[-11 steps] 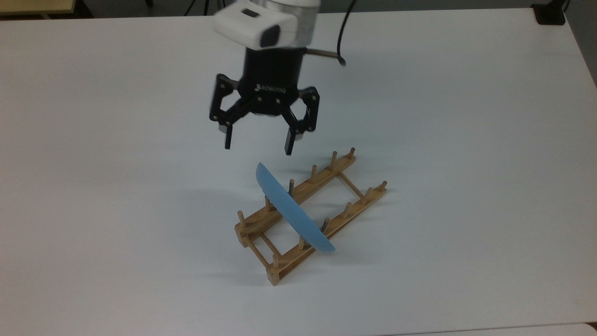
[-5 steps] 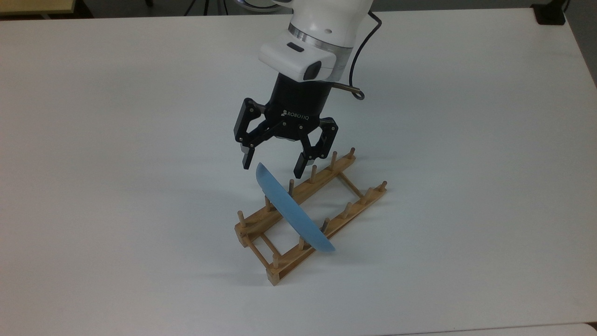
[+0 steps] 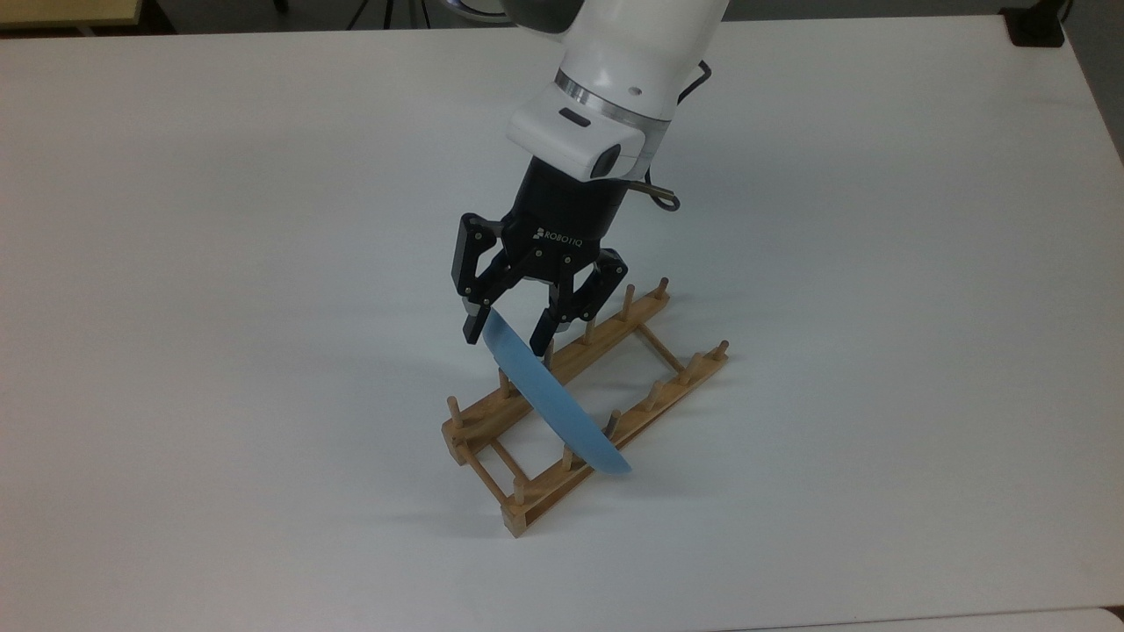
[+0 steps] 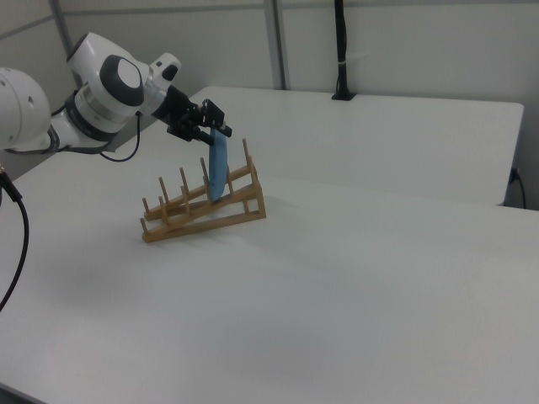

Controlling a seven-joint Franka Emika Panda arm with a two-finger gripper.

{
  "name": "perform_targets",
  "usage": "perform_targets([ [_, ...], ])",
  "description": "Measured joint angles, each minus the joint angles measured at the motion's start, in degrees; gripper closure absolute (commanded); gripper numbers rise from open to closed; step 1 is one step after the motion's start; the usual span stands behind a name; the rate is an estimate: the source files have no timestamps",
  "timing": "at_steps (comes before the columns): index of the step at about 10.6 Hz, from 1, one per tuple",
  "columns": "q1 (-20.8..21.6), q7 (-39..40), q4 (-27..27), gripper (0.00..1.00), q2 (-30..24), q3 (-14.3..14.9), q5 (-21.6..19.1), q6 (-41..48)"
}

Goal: Pick plate from plate rack
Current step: 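Lower the open gripper toward the rim of the blue plate, then close the gripper on the plate rim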

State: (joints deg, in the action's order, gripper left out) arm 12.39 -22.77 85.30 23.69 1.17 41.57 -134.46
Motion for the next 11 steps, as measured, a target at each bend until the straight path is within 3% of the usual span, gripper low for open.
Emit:
perform_targets([
  [7, 0.01, -0.01, -0.59, 0.84, 0.78, 0.0, 2.16, 0.0],
  [11, 0.07, -0.01, -0.95, 0.89, 0.78, 0.0, 2.23, 0.0],
])
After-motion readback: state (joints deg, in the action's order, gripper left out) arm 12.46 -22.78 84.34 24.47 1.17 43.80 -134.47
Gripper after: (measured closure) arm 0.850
